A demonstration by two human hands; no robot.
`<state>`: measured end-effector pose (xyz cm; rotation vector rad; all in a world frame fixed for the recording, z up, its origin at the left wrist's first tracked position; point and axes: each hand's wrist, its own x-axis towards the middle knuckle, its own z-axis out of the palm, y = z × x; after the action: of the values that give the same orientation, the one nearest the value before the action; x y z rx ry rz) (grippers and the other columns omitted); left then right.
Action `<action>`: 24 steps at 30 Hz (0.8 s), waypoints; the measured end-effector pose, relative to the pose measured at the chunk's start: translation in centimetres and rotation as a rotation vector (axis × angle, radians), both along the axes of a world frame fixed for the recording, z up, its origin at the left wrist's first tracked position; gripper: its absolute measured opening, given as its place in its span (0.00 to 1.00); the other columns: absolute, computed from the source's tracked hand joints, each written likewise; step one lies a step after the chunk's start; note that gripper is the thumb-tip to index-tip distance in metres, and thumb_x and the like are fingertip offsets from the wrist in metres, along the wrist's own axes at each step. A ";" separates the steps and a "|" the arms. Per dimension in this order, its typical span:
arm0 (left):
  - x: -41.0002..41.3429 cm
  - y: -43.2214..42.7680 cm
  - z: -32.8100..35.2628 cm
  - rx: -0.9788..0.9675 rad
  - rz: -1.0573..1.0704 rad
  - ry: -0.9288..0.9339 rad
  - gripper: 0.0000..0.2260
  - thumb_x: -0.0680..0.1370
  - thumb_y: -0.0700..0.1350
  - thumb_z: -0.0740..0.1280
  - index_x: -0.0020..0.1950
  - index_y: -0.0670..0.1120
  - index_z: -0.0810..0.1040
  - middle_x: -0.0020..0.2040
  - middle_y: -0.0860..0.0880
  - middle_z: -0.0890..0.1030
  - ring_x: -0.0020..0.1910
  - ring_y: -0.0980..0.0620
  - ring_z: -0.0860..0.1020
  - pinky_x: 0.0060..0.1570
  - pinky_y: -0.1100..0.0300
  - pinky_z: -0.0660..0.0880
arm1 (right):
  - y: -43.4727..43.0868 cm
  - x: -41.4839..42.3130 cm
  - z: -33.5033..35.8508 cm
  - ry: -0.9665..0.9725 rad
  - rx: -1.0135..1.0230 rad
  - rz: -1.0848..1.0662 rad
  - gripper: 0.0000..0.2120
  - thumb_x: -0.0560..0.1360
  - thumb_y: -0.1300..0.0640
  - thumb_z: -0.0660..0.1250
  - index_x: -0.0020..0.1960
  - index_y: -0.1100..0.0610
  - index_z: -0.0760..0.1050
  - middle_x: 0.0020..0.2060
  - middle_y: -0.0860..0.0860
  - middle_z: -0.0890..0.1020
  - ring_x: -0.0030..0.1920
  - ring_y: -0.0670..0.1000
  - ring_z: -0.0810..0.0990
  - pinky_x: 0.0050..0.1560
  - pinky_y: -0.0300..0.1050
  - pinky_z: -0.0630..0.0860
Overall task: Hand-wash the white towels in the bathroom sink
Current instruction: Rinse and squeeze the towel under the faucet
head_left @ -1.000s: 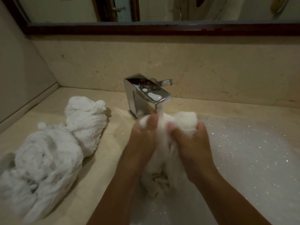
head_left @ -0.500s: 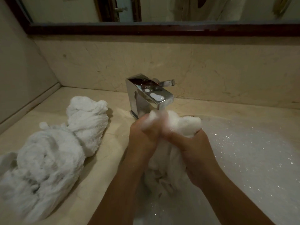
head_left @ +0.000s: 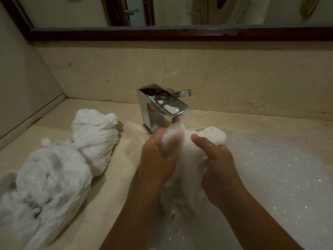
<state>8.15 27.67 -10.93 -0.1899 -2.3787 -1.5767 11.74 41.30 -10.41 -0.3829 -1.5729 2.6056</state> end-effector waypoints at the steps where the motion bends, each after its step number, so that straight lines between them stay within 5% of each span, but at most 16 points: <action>1: 0.0 0.1 0.1 0.005 0.055 0.034 0.17 0.71 0.64 0.69 0.51 0.54 0.80 0.43 0.58 0.82 0.43 0.63 0.81 0.42 0.65 0.77 | -0.2 0.2 0.2 0.017 0.026 0.042 0.16 0.78 0.62 0.73 0.65 0.63 0.79 0.52 0.61 0.87 0.51 0.59 0.88 0.44 0.48 0.85; 4: -0.2 0.7 1.0 0.284 0.075 -0.134 0.20 0.69 0.63 0.75 0.48 0.47 0.85 0.44 0.51 0.86 0.46 0.54 0.85 0.46 0.56 0.82 | -0.5 0.2 0.0 0.115 0.111 0.104 0.13 0.79 0.62 0.72 0.64 0.60 0.79 0.54 0.61 0.87 0.57 0.61 0.87 0.56 0.59 0.84; 6: 0.1 1.3 1.5 0.524 -0.026 -0.283 0.13 0.75 0.51 0.77 0.50 0.42 0.85 0.48 0.43 0.87 0.50 0.43 0.86 0.53 0.43 0.83 | -0.5 0.1 0.1 0.180 0.167 0.074 0.10 0.80 0.60 0.74 0.60 0.61 0.80 0.54 0.64 0.86 0.57 0.63 0.86 0.56 0.63 0.83; 9: 0.5 1.3 1.5 0.394 -0.113 -0.262 0.05 0.82 0.47 0.70 0.55 0.48 0.83 0.54 0.45 0.86 0.55 0.47 0.85 0.59 0.43 0.81 | -0.3 -0.1 0.1 0.171 0.215 -0.052 0.16 0.79 0.53 0.74 0.60 0.63 0.79 0.52 0.65 0.85 0.54 0.67 0.86 0.52 0.64 0.84; 13: 1.4 0.9 1.3 0.368 -0.127 -0.361 0.40 0.65 0.74 0.71 0.72 0.56 0.75 0.67 0.51 0.81 0.66 0.50 0.80 0.67 0.44 0.78 | -0.5 -0.2 0.3 0.012 0.129 -0.106 0.41 0.68 0.35 0.80 0.71 0.57 0.73 0.59 0.58 0.85 0.55 0.59 0.88 0.53 0.61 0.86; 15: 1.4 0.6 1.1 0.268 -0.128 -0.311 0.44 0.63 0.75 0.73 0.75 0.57 0.72 0.66 0.54 0.80 0.64 0.53 0.81 0.63 0.47 0.80 | -0.5 -0.1 0.6 -0.012 0.113 -0.108 0.37 0.70 0.35 0.76 0.70 0.56 0.74 0.58 0.56 0.86 0.55 0.57 0.88 0.54 0.59 0.86; 18: 1.1 0.3 1.0 0.038 -0.150 -0.198 0.25 0.72 0.66 0.72 0.64 0.54 0.81 0.55 0.55 0.85 0.54 0.59 0.84 0.56 0.56 0.81 | -0.4 -0.2 1.0 -0.019 0.136 -0.042 0.23 0.81 0.40 0.66 0.64 0.57 0.81 0.53 0.56 0.88 0.54 0.57 0.89 0.55 0.56 0.85; 21: 0.7 0.5 1.3 0.100 -0.110 -0.132 0.05 0.80 0.41 0.73 0.55 0.45 0.83 0.43 0.54 0.85 0.41 0.66 0.83 0.44 0.67 0.78 | -0.1 -0.1 1.2 -0.015 0.242 0.011 0.20 0.83 0.41 0.64 0.60 0.56 0.83 0.49 0.55 0.89 0.51 0.56 0.89 0.54 0.55 0.85; 24: -0.1 0.5 1.8 0.297 0.054 -0.110 0.04 0.81 0.34 0.69 0.54 0.39 0.82 0.43 0.47 0.84 0.32 0.61 0.78 0.43 0.57 0.82 | -0.2 0.2 1.0 0.008 0.203 0.047 0.14 0.80 0.49 0.72 0.61 0.56 0.83 0.50 0.55 0.89 0.52 0.57 0.89 0.52 0.53 0.85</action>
<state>8.02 28.13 -9.13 0.0229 -2.1694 -1.9327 11.94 41.07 -9.39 -0.3223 -1.8433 2.4441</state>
